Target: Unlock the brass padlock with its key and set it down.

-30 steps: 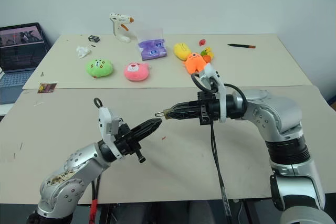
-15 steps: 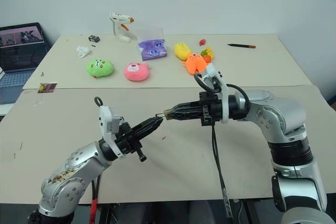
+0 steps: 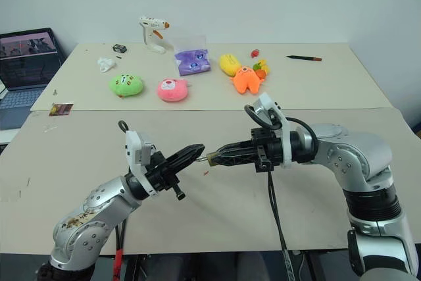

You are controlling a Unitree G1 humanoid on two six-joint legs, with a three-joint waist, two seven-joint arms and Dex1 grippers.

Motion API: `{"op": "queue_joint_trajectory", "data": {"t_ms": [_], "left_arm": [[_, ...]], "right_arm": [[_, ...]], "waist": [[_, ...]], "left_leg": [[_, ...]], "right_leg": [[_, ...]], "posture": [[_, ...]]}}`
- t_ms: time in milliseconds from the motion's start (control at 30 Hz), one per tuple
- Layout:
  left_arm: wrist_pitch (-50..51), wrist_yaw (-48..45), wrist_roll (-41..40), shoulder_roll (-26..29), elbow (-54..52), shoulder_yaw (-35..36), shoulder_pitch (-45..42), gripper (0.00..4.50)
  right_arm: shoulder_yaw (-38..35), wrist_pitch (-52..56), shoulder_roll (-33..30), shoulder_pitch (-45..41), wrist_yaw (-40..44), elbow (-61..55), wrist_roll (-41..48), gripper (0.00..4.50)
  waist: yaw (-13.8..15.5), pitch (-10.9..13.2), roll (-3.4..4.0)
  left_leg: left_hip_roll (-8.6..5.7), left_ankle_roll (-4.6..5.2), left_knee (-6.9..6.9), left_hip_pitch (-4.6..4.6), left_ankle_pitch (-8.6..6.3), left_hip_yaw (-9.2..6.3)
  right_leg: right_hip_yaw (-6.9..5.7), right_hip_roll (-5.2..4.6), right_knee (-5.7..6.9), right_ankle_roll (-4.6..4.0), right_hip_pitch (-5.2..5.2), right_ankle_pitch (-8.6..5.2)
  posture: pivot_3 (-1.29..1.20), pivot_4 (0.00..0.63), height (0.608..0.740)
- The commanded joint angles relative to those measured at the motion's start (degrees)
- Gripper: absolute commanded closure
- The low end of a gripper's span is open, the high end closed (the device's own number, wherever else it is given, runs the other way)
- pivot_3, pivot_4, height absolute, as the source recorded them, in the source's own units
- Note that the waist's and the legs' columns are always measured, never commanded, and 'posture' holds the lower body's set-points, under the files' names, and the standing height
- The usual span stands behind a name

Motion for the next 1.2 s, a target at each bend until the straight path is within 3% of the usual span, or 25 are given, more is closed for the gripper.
{"op": "queue_joint_trajectory", "data": {"t_ms": [33,633,1200], "left_arm": [[-0.5,-0.2,-0.8,-0.1,-2.3,-0.3,-0.4,4.46],[-1.0,0.5,-0.5,-0.4,-2.2,-0.8,-0.9,4.46],[-3.1,0.8,1.6,-1.0,-2.6,-0.8,-0.6,4.46]], "right_arm": [[-0.8,-1.4,-0.2,-0.8,0.0,-0.4,-0.1,4.32],[4.0,-9.0,1.6,-7.0,4.7,11.2,-10.2,4.32],[2.4,-11.6,-3.9,-7.2,11.7,16.9,-14.1,4.32]], "waist": [[0.0,0.0,0.0],[0.2,0.0,0.0],[0.4,0.0,0.0]], "left_leg": [[0.0,0.0,0.0,0.0,0.0,0.0],[-0.01,-0.01,0.0,-0.02,0.01,0.0],[-0.01,-0.01,-0.01,-0.03,0.01,0.01]], "right_leg": [[0.0,0.0,0.0,0.0,0.0,0.0],[0.0,0.0,-0.02,0.0,-0.01,0.0],[0.0,0.0,-0.04,0.0,-0.02,0.0]], "posture": [[0.0,0.15,0.739],[0.0,0.15,0.739],[0.0,0.15,0.739]]}}
